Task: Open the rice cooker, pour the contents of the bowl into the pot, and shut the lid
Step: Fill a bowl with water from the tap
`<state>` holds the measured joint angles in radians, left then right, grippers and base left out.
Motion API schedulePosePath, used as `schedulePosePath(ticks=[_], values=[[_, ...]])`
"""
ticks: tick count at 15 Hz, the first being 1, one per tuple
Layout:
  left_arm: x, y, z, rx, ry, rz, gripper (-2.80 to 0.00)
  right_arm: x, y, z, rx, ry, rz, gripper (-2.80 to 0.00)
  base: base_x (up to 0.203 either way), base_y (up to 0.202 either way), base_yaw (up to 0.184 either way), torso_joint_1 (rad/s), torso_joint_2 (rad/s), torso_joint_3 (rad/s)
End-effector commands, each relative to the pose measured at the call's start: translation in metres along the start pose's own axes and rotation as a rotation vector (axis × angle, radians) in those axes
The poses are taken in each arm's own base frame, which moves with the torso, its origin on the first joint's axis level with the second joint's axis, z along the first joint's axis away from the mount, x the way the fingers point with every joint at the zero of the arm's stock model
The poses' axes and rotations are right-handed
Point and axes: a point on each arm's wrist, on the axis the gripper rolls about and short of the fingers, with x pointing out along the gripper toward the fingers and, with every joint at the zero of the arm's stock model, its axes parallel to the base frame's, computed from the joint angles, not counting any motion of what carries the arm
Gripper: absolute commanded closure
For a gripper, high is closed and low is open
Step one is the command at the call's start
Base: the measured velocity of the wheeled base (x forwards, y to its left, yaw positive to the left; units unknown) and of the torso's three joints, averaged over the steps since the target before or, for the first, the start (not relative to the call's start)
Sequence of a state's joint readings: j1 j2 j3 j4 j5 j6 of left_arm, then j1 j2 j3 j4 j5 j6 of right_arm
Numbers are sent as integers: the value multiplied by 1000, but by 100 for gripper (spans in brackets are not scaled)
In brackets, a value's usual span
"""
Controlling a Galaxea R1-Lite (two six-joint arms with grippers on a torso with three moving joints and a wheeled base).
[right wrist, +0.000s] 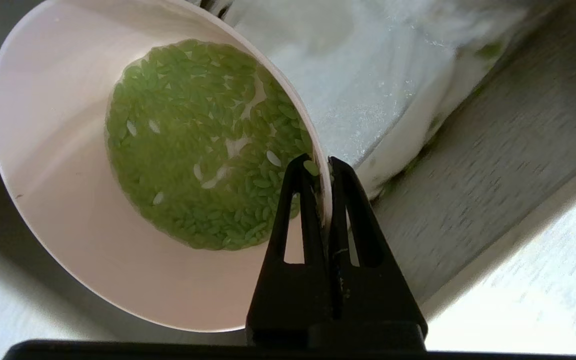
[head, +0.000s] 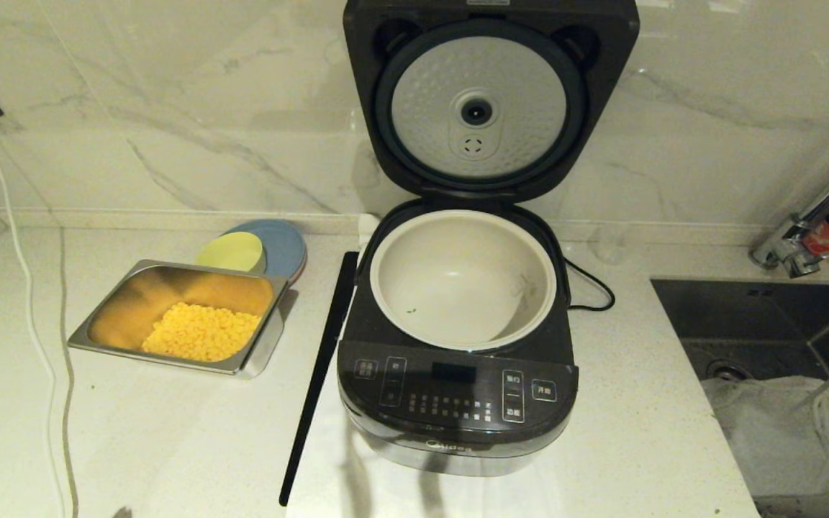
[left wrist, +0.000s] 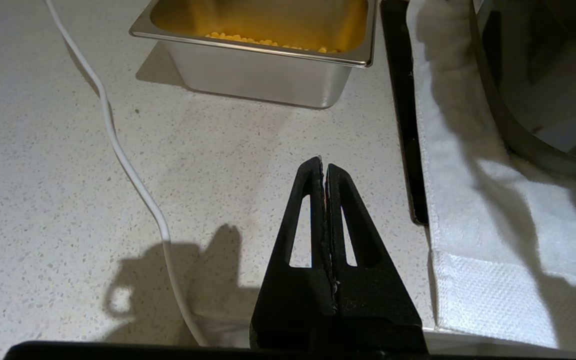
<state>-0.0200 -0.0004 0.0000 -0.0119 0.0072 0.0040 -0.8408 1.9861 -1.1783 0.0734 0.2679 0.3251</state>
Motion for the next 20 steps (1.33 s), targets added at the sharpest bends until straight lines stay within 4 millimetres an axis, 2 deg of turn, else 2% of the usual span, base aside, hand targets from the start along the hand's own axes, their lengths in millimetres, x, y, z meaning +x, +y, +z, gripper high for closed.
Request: schedulePosePath(ticks=[1,8,13,20], values=[[1,0,-3,0,8,0,0,23,-12,7,22,15,-10,0,0,0,0,0,0,0],[1,0,-3,1,8,0,0,57,-16,32,68,-13,6,0,0,0,0,0,0,0],[1,0,-3,0,8,0,0,75,-20,39,90,-11,7,0,0,0,0,0,0,0],[1,0,-3,1,8,0,0,61,-13,38,107,20,18,0,0,0,0,0,0,0]])
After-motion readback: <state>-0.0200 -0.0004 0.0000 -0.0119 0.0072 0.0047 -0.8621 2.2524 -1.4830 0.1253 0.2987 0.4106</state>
